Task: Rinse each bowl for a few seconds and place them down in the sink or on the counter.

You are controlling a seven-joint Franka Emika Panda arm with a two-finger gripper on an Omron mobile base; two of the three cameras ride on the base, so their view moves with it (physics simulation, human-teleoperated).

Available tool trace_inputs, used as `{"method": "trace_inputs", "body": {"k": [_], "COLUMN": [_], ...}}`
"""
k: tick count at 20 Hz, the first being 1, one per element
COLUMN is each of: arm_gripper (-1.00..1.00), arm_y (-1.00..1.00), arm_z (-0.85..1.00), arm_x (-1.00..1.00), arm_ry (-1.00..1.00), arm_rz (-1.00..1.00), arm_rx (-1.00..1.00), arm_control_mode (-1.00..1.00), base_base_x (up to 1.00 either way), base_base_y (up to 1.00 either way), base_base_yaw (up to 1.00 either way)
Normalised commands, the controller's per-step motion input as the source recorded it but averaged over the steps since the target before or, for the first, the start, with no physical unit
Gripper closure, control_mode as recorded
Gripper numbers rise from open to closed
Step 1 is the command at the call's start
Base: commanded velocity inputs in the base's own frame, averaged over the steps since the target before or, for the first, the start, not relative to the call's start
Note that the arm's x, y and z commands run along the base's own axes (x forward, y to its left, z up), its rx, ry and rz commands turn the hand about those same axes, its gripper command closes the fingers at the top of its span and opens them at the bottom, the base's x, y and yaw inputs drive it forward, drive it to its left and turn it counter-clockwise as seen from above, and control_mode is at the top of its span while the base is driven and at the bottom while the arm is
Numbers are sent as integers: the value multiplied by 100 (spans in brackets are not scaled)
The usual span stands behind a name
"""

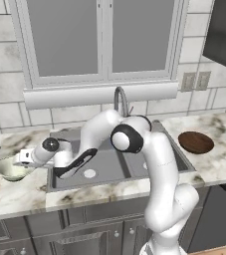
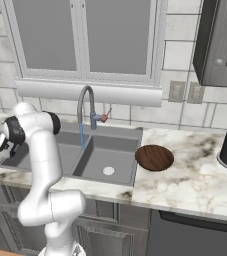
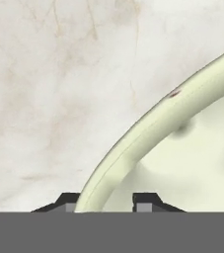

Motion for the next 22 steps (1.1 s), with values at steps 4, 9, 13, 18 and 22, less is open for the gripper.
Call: {"method": "trace_inputs", "body": {"k": [4,9,13,18,22], "arm_gripper": [-100,-100,-100,-100,-100], "arm_y": [0,0,0,-2,-16], "arm_z": [36,39,40,43,42], "arm_x": [0,0,0,-2,-13], "arm_ry": [-11,-11,-10,-9,-8], "arm_rz": [6,7,7,6,3], "arm_rx": [-2,0,0,0,0], "arm_control_mode": [-100,-100,-100,-100,-100], "base_base_x": [0,0,0,0,0], "base_base_y": [0,0,0,0,0], "base_base_yaw": [0,0,0,0,0]}}
